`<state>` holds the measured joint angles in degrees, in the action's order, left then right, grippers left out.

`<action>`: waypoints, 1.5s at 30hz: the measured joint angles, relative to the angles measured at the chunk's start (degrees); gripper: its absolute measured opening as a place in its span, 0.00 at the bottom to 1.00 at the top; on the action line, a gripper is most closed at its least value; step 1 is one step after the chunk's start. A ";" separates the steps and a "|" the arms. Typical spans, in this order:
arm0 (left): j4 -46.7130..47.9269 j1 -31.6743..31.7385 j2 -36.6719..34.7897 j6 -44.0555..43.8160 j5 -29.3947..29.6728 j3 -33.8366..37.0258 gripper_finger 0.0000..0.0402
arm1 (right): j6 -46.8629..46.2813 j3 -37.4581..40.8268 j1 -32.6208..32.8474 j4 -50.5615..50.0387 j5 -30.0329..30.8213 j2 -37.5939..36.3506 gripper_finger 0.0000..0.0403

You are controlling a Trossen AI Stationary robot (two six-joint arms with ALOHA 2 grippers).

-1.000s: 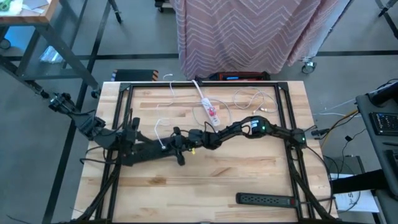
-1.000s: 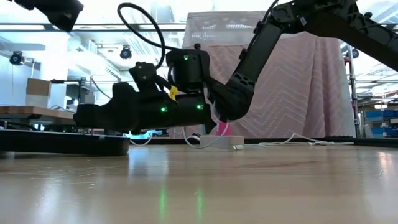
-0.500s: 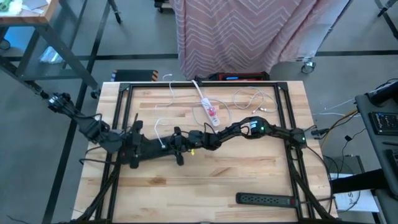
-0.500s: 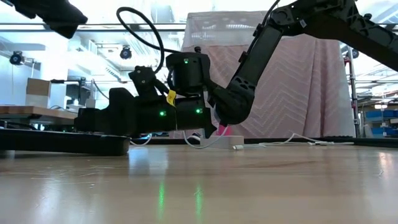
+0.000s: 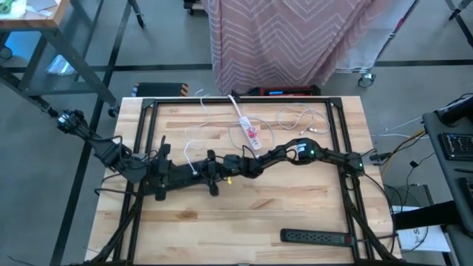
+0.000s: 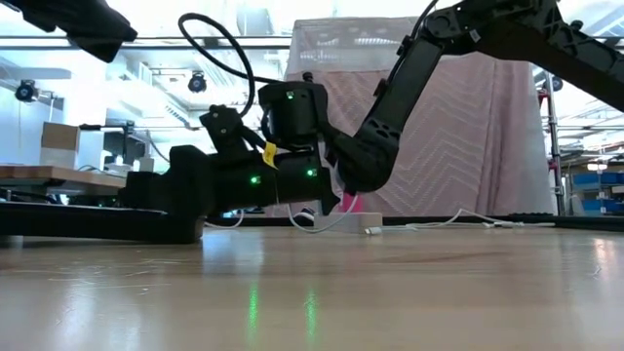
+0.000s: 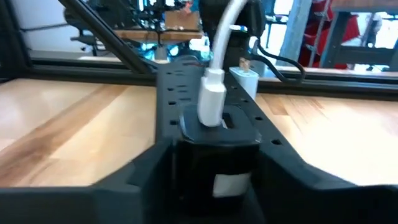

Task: Insert USB
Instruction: Insert the black charger adapter into the left black outlet extension

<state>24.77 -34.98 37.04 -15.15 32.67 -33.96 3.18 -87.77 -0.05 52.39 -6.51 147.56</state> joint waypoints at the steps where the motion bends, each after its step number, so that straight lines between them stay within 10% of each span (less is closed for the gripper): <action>1: 0.26 0.00 -0.28 -0.55 -0.24 0.00 0.10 | -0.10 0.06 0.04 -1.16 0.06 -0.86 0.57; 13: 0.61 0.00 -2.45 -2.95 -2.16 0.00 0.23 | 2.52 0.24 1.50 -15.29 -1.24 -12.77 0.70; 22: 8.91 1.26 -2.65 -11.63 -1.63 -7.73 0.26 | 1.47 0.16 1.01 -16.86 2.32 -10.52 0.58; 29: 11.31 1.44 -1.88 -11.21 0.22 -8.96 0.20 | 2.70 0.12 1.07 -19.70 6.36 -10.04 0.29; 45: 13.26 7.13 -3.05 -17.44 -0.44 -8.34 0.15 | 3.83 -0.08 0.63 -22.98 5.83 -6.35 0.29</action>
<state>38.02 -27.85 33.99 -32.58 32.23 -42.30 7.01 -87.85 0.58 29.41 -0.67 141.21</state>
